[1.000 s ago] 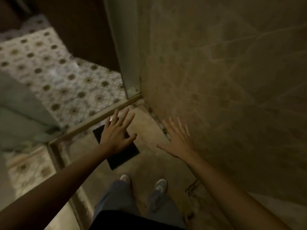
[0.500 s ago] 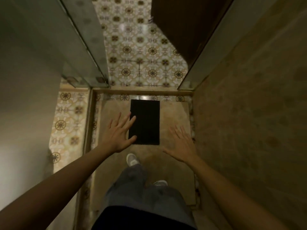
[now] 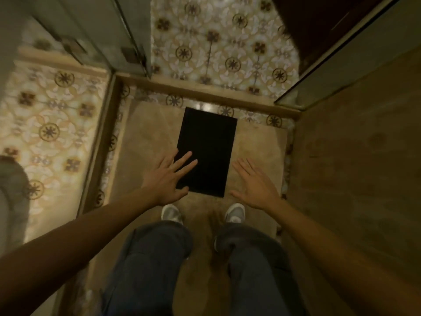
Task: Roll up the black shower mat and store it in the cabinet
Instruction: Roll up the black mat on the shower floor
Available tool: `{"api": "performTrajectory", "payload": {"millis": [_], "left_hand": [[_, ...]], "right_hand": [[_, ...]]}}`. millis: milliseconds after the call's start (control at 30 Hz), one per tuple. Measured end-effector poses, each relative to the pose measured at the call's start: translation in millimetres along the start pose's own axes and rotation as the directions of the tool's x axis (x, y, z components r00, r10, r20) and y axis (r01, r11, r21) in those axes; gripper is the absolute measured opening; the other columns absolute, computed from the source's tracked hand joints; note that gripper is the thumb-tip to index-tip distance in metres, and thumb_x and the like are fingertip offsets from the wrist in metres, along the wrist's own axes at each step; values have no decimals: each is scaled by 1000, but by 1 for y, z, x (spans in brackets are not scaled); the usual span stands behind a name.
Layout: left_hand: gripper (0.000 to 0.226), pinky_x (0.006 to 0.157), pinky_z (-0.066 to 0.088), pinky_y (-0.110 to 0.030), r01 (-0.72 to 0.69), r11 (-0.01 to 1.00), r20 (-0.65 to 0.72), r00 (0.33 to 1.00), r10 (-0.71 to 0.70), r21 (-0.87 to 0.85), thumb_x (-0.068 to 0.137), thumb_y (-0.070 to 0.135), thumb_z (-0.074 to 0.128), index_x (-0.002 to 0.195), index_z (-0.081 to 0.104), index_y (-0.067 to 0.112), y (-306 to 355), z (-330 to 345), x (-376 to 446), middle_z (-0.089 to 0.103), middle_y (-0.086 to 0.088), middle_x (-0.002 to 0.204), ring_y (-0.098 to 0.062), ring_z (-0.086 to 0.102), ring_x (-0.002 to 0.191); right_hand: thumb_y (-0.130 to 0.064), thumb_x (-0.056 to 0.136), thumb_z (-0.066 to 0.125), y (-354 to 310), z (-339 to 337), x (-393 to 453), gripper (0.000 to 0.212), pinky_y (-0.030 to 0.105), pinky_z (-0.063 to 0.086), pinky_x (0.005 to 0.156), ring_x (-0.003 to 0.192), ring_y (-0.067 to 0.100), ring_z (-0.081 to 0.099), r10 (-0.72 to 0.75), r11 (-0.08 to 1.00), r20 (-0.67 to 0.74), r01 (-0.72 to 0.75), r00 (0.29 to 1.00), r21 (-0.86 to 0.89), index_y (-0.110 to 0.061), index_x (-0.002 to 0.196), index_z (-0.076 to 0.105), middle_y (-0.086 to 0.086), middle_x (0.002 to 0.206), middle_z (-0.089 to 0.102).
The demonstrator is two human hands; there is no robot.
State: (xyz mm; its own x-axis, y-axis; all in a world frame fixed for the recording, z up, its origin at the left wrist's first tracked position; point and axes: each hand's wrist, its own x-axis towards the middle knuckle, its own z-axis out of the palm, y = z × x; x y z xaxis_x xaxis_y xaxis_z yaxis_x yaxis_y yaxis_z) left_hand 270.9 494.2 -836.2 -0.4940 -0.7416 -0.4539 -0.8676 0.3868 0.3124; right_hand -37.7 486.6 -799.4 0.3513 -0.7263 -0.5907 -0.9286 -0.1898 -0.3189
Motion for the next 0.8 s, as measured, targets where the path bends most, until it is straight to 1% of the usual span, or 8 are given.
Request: {"api": "performTrajectory", "payload": {"millis": [100, 200, 400, 433, 500, 567, 633, 800], "left_hand": [[81, 119, 4, -51, -80, 994, -1, 997, 81, 77, 88, 68, 29, 152, -13, 42, -25, 68, 54, -14, 6, 164, -27, -14, 149], [82, 121, 2, -52, -127, 977, 59, 991, 118, 171, 87, 68, 26, 152, -15, 41, -58, 134, 104, -17, 6, 163, -28, -19, 148], [88, 120, -3, -53, -250, 919, 223, 957, 186, 304, 89, 63, 40, 152, -18, 39, -123, 245, 177, -25, 7, 160, -29, -25, 146], [88, 121, 3, -52, -290, 907, 232, 946, 225, 306, 89, 62, 41, 153, -14, 37, -128, 260, 183, -18, 5, 162, -29, -18, 149], [81, 112, 30, -46, -369, 889, 197, 925, 324, 272, 88, 59, 46, 155, 14, 27, -133, 285, 190, 19, -3, 162, -29, 19, 146], [71, 88, 46, -40, -436, 861, 137, 900, 414, 262, 82, 59, 55, 139, 43, 18, -132, 306, 191, 51, -9, 136, -27, 48, 119], [66, 75, 48, -37, -465, 848, 89, 885, 458, 255, 75, 59, 62, 123, 53, 15, -129, 322, 192, 56, -9, 119, -26, 53, 102], [53, 64, 52, -36, -522, 814, -47, 834, 550, 255, 78, 49, 67, 112, 59, 10, -129, 340, 194, 60, -13, 106, -28, 57, 89]], "right_hand": [[-53, 93, 63, 37, 58, 69, 92, 47, 19, 124, 155, 19, -4, -74, 997, 27, 75, 997, -34, -26, 160, 6, -2, 169, 1], [-46, 93, 66, 72, 122, 135, 92, 47, 16, 125, 155, 20, -7, -163, 984, 88, 169, 983, -63, -25, 160, 7, -2, 169, 2], [-48, 92, 64, 127, 244, 221, 89, 41, 13, 123, 154, 21, -4, -458, 853, 164, 484, 874, -196, -21, 160, 13, 1, 169, 5], [-50, 92, 64, 131, 263, 227, 88, 41, 16, 122, 155, 22, 0, -475, 847, 160, 499, 866, -185, -20, 160, 16, 1, 169, 6], [-52, 92, 64, 135, 295, 233, 81, 46, 33, 116, 152, 27, 20, -491, 840, 130, 507, 862, -192, -19, 157, 28, 4, 167, 18], [-50, 91, 67, 138, 319, 237, 70, 48, 51, 98, 136, 32, 45, -534, 814, 59, 531, 844, -234, -16, 148, 46, 10, 159, 38], [-50, 89, 69, 141, 334, 240, 66, 44, 54, 88, 125, 30, 52, -562, 798, 24, 550, 827, -247, -15, 142, 52, 14, 151, 46], [-49, 93, 60, 155, 347, 245, 53, 35, 52, 70, 101, 22, 56, -660, 746, -121, 629, 741, -217, -16, 133, 57, 9, 124, 56]]}}
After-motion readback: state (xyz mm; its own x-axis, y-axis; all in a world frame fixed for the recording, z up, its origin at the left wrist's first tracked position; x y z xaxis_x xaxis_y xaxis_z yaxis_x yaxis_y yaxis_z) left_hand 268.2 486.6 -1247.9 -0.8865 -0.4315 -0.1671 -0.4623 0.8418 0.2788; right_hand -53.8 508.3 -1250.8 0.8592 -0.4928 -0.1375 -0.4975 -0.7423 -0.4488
